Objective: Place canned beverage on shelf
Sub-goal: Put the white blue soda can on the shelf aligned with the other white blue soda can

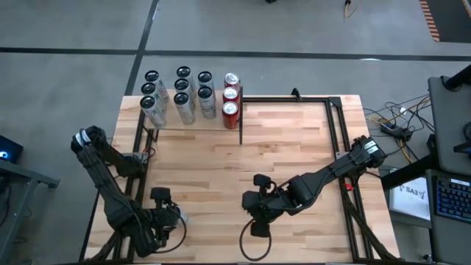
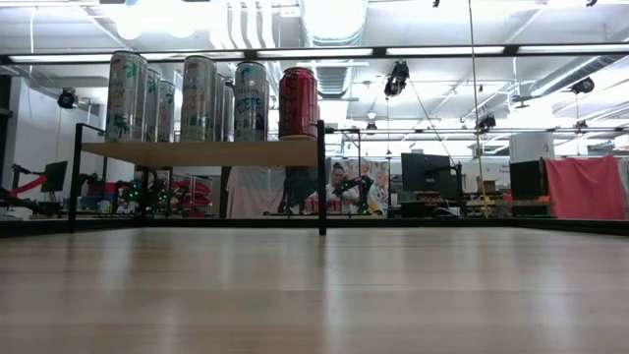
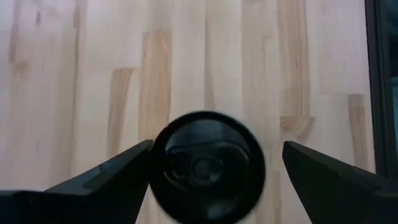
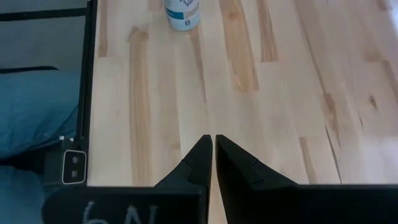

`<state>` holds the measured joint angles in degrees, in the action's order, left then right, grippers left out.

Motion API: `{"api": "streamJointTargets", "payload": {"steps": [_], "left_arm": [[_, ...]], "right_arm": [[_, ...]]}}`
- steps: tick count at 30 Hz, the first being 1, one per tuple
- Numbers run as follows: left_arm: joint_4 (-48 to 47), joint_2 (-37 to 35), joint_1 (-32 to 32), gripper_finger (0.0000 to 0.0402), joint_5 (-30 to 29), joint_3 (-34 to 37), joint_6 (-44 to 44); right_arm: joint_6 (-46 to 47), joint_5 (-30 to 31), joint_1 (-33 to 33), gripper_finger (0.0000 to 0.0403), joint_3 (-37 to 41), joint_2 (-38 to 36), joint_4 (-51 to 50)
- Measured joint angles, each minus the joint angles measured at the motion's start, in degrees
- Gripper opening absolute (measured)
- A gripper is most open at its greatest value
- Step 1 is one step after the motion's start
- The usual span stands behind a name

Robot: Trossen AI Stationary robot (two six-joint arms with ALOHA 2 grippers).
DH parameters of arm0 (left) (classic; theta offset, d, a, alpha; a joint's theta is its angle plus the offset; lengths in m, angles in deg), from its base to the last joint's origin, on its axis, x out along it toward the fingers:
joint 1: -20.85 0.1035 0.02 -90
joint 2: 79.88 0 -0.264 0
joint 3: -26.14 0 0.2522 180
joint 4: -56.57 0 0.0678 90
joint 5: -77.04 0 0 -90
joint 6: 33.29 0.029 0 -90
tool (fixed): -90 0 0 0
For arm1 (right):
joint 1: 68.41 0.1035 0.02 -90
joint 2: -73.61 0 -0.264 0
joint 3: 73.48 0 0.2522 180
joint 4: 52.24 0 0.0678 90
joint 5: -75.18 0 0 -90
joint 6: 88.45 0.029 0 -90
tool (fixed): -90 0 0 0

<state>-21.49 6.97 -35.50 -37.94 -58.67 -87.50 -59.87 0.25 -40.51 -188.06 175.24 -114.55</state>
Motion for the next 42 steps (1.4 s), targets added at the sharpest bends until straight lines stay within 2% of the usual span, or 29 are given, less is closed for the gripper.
{"api": "streamJointTargets", "payload": {"steps": [6,13,18,21,26,29,36,42], "left_arm": [[4.08,0.00,0.00,0.0321,-0.14,3.73,-0.40],[3.61,0.11,-0.09,0.0245,-3.63,3.53,-0.36],[4.22,0.11,-0.02,0.0244,-7.71,-0.51,2.48],[4.62,0.11,-0.09,0.0244,-10.82,-4.38,8.98],[8.47,-0.23,0.26,0.0244,-18.15,-9.47,26.90],[11.94,-1.20,0.76,0.0244,-19.17,-9.79,36.58],[21.96,-6.30,3.86,0.0244,-18.88,-3.00,50.67],[37.63,-13.57,7.58,0.0244,-10.12,7.24,59.81]], "right_arm": [[-0.09,0.00,-0.02,0.0012,0.00,0.00,1.17],[-2.07,0.02,-0.02,0.0012,0.00,0.19,1.35],[-4.97,0.02,-0.02,0.0012,0.07,0.50,1.46],[-6.55,0.02,0.02,0.0012,0.07,0.50,1.95],[-10.08,0.04,0.61,0.0012,0.67,0.50,3.97],[-11.33,-0.03,0.71,0.0012,1.87,0.48,6.39],[-13.69,-0.29,0.25,0.0012,3.90,0.46,11.49],[-17.22,-0.66,-0.99,0.0012,3.91,0.02,17.33]]}}
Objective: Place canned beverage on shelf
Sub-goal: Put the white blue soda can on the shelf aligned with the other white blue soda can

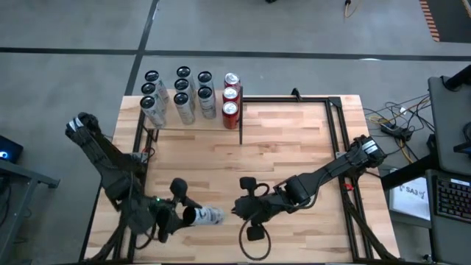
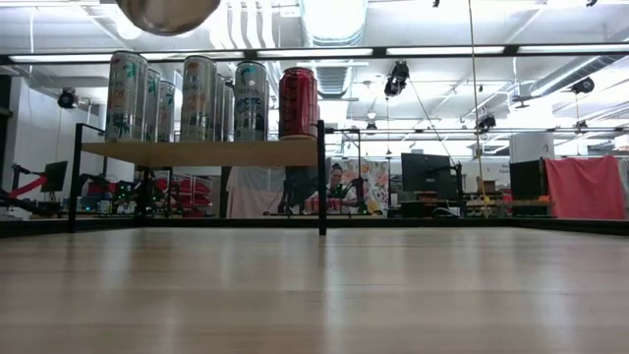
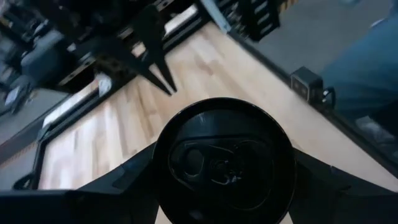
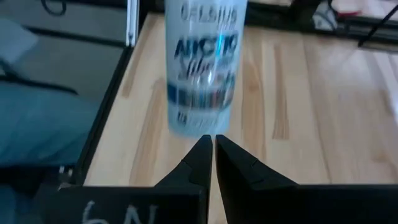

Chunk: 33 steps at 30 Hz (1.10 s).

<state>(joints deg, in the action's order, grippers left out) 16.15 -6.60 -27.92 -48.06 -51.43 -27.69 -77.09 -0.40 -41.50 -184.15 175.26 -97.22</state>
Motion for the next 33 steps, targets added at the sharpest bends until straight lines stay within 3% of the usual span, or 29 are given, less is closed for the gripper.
{"api": "streamJointTargets", "payload": {"steps": [7,23,28,33], "left_arm": [[7.63,-5.07,1.43,0.0244,3.23,7.34,4.54],[7.29,-5.95,1.36,0.0244,3.18,7.74,4.44],[7.27,-5.93,1.36,0.0244,3.20,7.74,4.23],[7.27,-5.93,1.38,0.0244,3.20,7.74,3.99]], "right_arm": [[-3.32,0.09,-2.23,0.0012,-0.06,0.00,4.41],[-6.04,0.13,-6.18,0.0018,-0.09,0.05,7.08],[-4.83,-5.78,-6.65,0.0065,-0.09,0.07,9.98],[-3.11,-7.37,-7.07,0.0160,-0.09,0.07,10.55]]}}
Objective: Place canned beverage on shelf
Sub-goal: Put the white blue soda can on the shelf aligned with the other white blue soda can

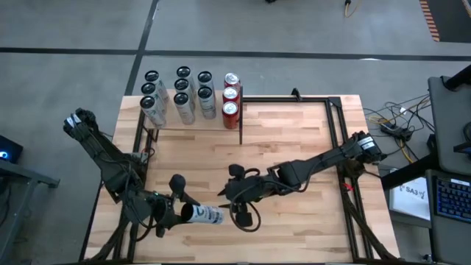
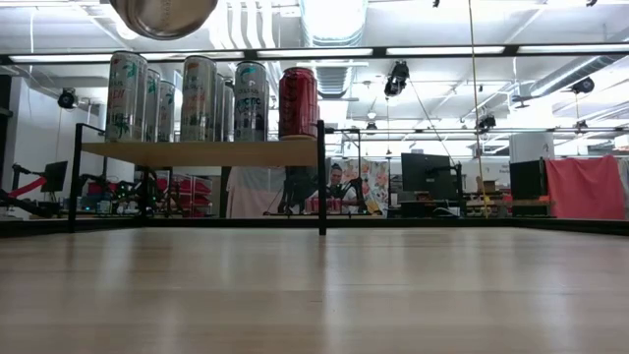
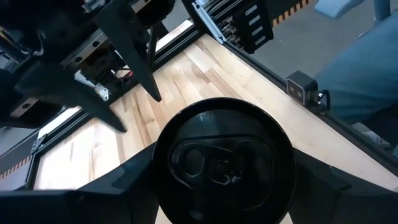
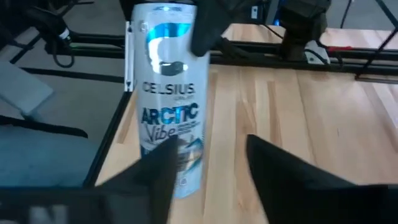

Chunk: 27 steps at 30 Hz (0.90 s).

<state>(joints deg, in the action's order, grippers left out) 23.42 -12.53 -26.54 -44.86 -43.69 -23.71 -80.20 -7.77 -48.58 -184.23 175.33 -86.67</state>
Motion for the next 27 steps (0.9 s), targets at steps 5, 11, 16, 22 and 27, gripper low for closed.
{"api": "streamJointTargets", "payload": {"steps": [5,11,16,22,27], "left_arm": [[0.00,0.00,0.00,0.0244,0.00,0.00,-0.60],[-0.20,0.02,0.00,0.0244,0.00,0.00,-1.03],[-0.31,0.04,0.00,0.0244,-0.02,0.00,-1.07],[-0.44,0.04,0.00,0.0244,-0.02,0.00,-1.54],[-0.54,0.04,0.02,0.0244,-0.41,-0.01,-1.46]], "right_arm": [[-0.65,1.94,-0.20,0.0266,0.00,0.02,-0.02],[-2.49,1.97,-0.37,0.0346,0.00,0.02,0.04],[-2.95,2.05,-0.80,0.0360,-0.02,0.98,0.31],[-3.57,2.08,-1.12,0.0361,-0.02,1.22,2.79],[-3.69,-0.42,-1.14,0.0361,-0.02,1.35,4.12]]}}
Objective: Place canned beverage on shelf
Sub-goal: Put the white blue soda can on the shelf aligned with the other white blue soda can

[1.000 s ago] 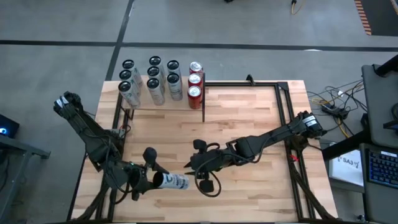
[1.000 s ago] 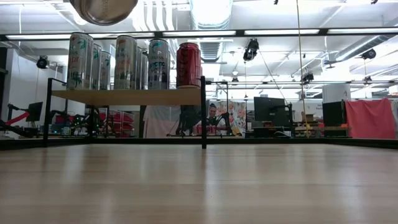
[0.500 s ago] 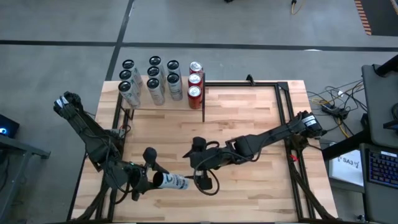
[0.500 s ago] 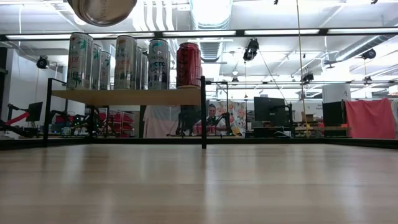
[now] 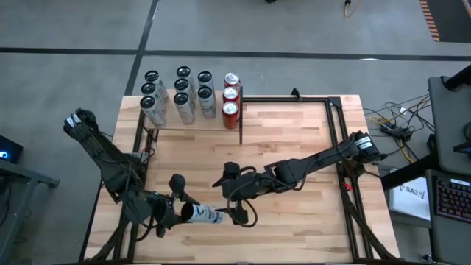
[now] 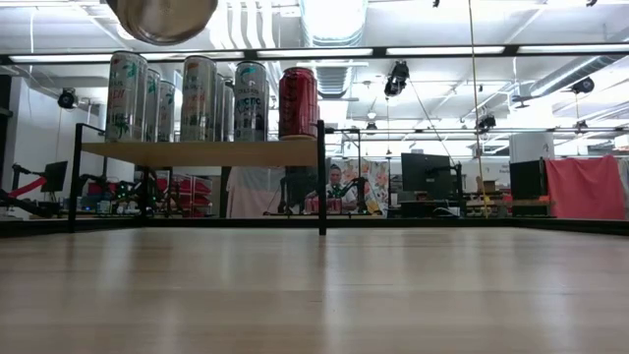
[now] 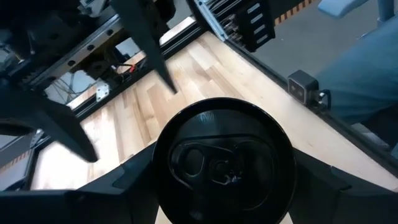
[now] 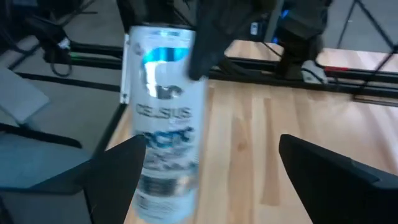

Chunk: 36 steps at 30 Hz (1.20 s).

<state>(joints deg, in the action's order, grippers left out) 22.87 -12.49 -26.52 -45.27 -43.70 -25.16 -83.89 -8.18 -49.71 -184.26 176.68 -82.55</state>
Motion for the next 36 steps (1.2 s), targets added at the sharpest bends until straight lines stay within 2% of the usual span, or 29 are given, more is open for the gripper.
{"api": "streamJointTargets", "payload": {"steps": [5,18,20,28,36], "left_arm": [[-0.80,0.02,0.25,0.0244,-4.74,-0.01,1.54],[-0.36,0.02,1.16,0.0244,-6.01,-0.25,3.20],[-0.21,0.02,1.16,0.0244,-6.01,-0.25,3.20],[1.04,0.02,1.33,0.0244,-7.45,-0.25,3.75],[1.51,0.02,1.38,0.0244,-8.49,-0.30,4.97]], "right_arm": [[1.87,-2.34,0.00,0.0361,0.00,1.51,0.44],[1.00,-3.83,-1.51,0.0360,0.02,4.14,2.60],[0.79,-5.84,-1.73,0.0356,0.02,4.16,3.17],[-0.83,-6.55,-2.02,0.0327,0.02,4.93,6.27],[-1.75,-6.80,-2.89,0.0325,0.09,7.53,6.70]]}}
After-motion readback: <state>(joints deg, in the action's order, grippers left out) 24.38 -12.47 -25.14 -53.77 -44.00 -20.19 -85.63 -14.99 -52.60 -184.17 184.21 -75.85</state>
